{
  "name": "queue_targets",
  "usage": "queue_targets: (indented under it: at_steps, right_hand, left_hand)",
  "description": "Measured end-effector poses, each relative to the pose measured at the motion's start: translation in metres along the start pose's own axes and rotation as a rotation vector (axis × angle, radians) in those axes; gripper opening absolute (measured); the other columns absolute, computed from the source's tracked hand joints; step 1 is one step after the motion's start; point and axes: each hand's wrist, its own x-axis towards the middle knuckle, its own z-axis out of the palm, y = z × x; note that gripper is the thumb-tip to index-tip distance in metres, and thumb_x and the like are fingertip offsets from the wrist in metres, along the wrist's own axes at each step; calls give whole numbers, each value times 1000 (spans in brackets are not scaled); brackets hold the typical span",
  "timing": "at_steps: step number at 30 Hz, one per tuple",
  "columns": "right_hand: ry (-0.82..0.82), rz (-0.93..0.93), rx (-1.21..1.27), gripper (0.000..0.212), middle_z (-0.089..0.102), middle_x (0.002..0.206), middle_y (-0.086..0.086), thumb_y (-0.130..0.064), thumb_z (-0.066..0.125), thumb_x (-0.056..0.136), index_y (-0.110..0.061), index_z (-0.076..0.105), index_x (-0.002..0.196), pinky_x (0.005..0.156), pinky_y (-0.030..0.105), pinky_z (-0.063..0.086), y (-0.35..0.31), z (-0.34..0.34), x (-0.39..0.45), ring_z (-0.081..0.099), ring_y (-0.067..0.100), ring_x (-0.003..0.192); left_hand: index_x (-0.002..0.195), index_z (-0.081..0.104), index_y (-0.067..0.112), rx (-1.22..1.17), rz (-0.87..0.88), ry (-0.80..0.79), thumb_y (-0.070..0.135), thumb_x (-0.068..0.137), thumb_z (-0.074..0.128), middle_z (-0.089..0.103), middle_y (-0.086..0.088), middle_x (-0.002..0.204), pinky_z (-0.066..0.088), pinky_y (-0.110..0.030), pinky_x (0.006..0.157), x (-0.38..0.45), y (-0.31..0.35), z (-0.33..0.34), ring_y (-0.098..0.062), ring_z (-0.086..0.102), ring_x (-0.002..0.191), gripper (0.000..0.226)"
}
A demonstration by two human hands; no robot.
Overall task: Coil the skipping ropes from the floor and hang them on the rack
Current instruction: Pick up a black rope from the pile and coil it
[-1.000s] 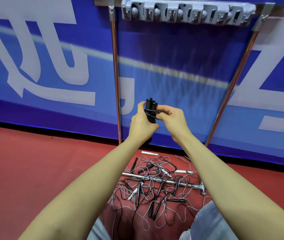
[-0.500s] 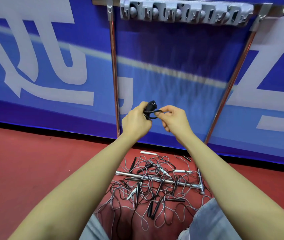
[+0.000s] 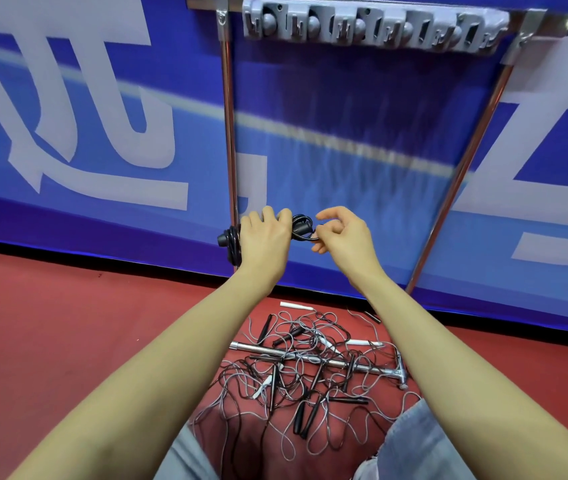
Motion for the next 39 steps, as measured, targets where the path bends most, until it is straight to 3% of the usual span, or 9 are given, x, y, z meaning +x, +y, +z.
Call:
queue_targets:
  at_steps: [5, 9, 15, 20, 24, 28, 31, 35, 39]
  right_hand:
    - [-50, 37, 9, 14, 66, 71, 6, 1, 49, 91, -9, 57, 85, 66, 27, 56, 1, 0, 2, 67, 19, 61]
    - [-105, 42, 127, 19, 66, 72, 7, 5, 48, 92, -7, 61, 84, 59, 19, 52, -2, -1, 5, 64, 10, 57]
    - [-133, -3, 222, 20, 66, 73, -2, 2, 56, 90, -12, 68, 85, 60, 17, 48, 5, -3, 6, 60, 3, 61]
    - [-85, 17, 133, 20, 66, 75, -2, 2, 63, 85, -16, 70, 84, 62, 20, 46, 9, 1, 9, 57, 10, 69]
    - [-102, 84, 89, 24, 61, 64, 1, 2, 68, 82, -9, 64, 103, 60, 18, 48, 11, 0, 15, 56, 8, 55]
    - [-159, 125, 14, 26, 61, 68, 9, 3, 68, 81, 1, 67, 107, 58, 19, 50, 9, -1, 18, 55, 14, 59]
    - [-176, 103, -82, 22, 66, 78, 11, 2, 68, 81, 1, 70, 103, 57, 19, 51, 8, 2, 18, 55, 14, 62]
    - [-212, 17, -286, 13, 67, 74, 8, -3, 67, 80, -7, 75, 89, 65, 29, 48, 4, 5, 17, 53, 15, 62]
    - [-240, 32, -304, 11, 63, 68, 9, -4, 69, 79, -14, 70, 77, 68, 33, 49, 1, 6, 17, 52, 17, 63]
  left_hand:
    - [73, 60, 23, 69, 0, -29, 19, 29, 80, 53, 3, 63, 37, -23, 54, -4, 1, 1, -15, 50, 52, 49]
    - [72, 59, 23, 73, 28, -35, 17, 29, 78, 52, 2, 63, 37, -24, 55, -4, -1, 3, -15, 49, 52, 48]
    - [68, 55, 15, 48, 201, 71, 7, 38, 78, 47, -3, 60, 34, -26, 53, 0, -11, 11, -21, 44, 50, 39]
    - [70, 57, 15, 67, 258, 177, 2, 48, 58, 45, -2, 61, 36, -28, 54, -2, -8, 11, -20, 43, 51, 25]
    - [69, 56, 17, 105, 264, 149, 4, 46, 54, 47, -2, 62, 37, -27, 56, 0, -9, 7, -20, 45, 53, 26]
    - [69, 57, 18, 138, 298, 145, 8, 46, 51, 50, -1, 63, 40, -26, 59, 1, -11, 6, -20, 48, 55, 26]
    - [65, 57, 19, 153, 303, 138, 9, 49, 49, 50, 0, 62, 41, -27, 59, 2, -10, 4, -19, 48, 55, 21]
    - [64, 57, 21, 160, 290, 71, 9, 48, 45, 51, 2, 61, 40, -25, 58, -1, -10, 2, -17, 49, 55, 23]
    - [66, 58, 21, 176, 289, 50, 11, 48, 47, 52, 2, 63, 41, -25, 59, 1, -11, 0, -18, 51, 56, 23]
